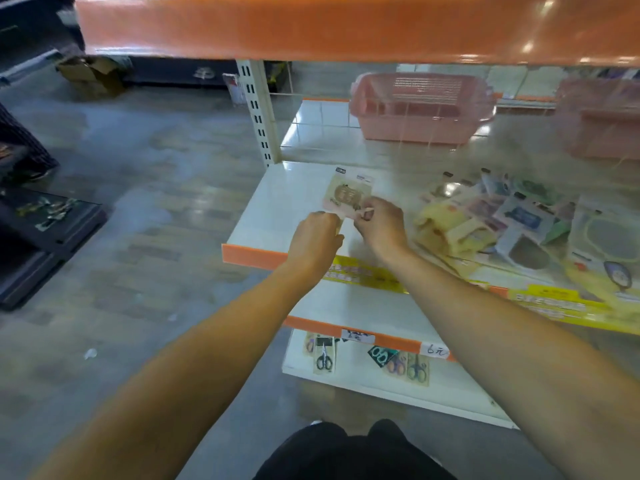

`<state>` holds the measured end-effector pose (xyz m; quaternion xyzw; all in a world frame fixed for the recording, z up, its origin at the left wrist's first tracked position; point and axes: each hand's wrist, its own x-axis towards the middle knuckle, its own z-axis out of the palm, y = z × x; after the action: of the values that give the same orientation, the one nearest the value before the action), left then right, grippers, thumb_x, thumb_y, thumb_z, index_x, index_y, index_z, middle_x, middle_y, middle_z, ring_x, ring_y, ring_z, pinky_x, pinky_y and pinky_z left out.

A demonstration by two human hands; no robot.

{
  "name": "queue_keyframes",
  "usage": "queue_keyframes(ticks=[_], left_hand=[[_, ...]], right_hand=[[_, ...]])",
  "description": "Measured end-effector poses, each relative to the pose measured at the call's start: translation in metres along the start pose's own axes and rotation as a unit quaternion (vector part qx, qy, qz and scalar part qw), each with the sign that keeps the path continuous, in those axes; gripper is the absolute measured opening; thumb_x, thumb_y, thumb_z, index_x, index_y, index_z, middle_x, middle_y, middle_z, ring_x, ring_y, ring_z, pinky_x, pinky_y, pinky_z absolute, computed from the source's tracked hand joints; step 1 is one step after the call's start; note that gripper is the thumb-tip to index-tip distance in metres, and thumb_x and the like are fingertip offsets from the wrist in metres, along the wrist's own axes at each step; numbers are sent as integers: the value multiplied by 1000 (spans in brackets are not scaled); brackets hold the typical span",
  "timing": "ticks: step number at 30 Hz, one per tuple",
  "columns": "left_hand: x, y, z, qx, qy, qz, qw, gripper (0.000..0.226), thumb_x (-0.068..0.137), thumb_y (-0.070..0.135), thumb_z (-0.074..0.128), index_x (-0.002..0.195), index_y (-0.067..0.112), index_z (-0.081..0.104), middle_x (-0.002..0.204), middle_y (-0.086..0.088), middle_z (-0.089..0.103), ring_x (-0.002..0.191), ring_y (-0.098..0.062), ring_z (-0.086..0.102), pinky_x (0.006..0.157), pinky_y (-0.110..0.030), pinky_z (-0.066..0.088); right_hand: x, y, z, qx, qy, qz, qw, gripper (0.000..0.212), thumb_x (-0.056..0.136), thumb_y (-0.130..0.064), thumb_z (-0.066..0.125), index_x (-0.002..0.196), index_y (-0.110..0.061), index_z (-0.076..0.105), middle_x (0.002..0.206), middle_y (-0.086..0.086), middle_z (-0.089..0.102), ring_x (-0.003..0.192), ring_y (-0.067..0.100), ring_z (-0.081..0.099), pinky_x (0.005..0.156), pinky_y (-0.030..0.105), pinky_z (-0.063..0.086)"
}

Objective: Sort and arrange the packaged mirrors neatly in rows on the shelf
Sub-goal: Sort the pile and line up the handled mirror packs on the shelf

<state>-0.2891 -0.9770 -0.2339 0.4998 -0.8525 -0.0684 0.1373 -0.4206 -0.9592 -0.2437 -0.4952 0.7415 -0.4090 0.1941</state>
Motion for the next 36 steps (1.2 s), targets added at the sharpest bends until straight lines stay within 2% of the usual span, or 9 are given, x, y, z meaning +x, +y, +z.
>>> queue_keyframes(ticks=[4,7,9,12,16,20,24,28,36], left_hand=[[10,-45,-2,0,-19,-20,1000,22,88,18,60,72,5,53,75,-12,55,76,-34,53,61,-33,32],[15,-71,-1,-14,-28,-54,998,30,86,13,60,61,7,43,63,-8,46,66,-32,46,55,-32,29],[21,-84,0,-30,-30,-83,996,32,83,8,58,56,8,40,56,-5,39,61,-29,42,51,-31,26],[30,-98,4,-71,-21,-124,990,22,78,2,54,57,3,48,57,-9,43,59,-30,43,48,-31,26],[45,-108,13,-60,-14,-125,990,15,83,6,53,73,-2,61,76,-14,51,71,-37,55,55,-33,32],[56,-102,13,35,-31,-102,994,25,92,27,53,102,9,67,104,-12,56,99,-33,51,67,-36,41],[58,-71,12,42,-13,-24,999,35,92,34,55,118,12,61,122,-10,53,115,-32,46,87,-40,43],[64,-27,6,12,19,37,999,35,92,33,53,121,12,59,125,-8,54,116,-30,48,87,-39,40],[75,78,15,-36,-21,133,990,36,93,33,51,122,14,57,123,-9,52,114,-29,48,85,-40,45]], right_hand=[[12,-20,42,23,-32,34,999,35,85,-11,66,120,-4,64,103,13,66,97,25,62,86,25,45],[19,-32,63,31,-53,31,998,37,86,-17,69,122,-9,64,81,0,57,81,18,53,73,20,38],[23,-38,74,39,-68,26,997,34,87,-13,66,121,-11,65,80,-4,59,81,15,53,65,15,36],[27,-45,86,32,-96,16,995,35,86,-12,66,121,-13,64,106,2,66,99,15,62,78,17,43],[26,-41,85,-17,-102,-7,995,37,87,-13,63,124,-13,61,122,5,62,110,20,57,87,20,39],[20,-28,74,-108,-71,-39,991,37,88,-16,56,125,-14,59,129,4,58,118,23,50,95,31,41],[19,-19,50,-169,-40,-45,984,40,91,-24,55,131,-19,53,135,-1,53,125,20,45,98,33,41],[11,-8,14,-205,0,-54,977,44,93,-27,55,135,-20,49,138,-3,51,128,18,43,97,32,39],[-14,44,-84,-243,104,21,964,44,89,-27,59,131,-17,53,129,6,58,122,28,50,93,38,42]])
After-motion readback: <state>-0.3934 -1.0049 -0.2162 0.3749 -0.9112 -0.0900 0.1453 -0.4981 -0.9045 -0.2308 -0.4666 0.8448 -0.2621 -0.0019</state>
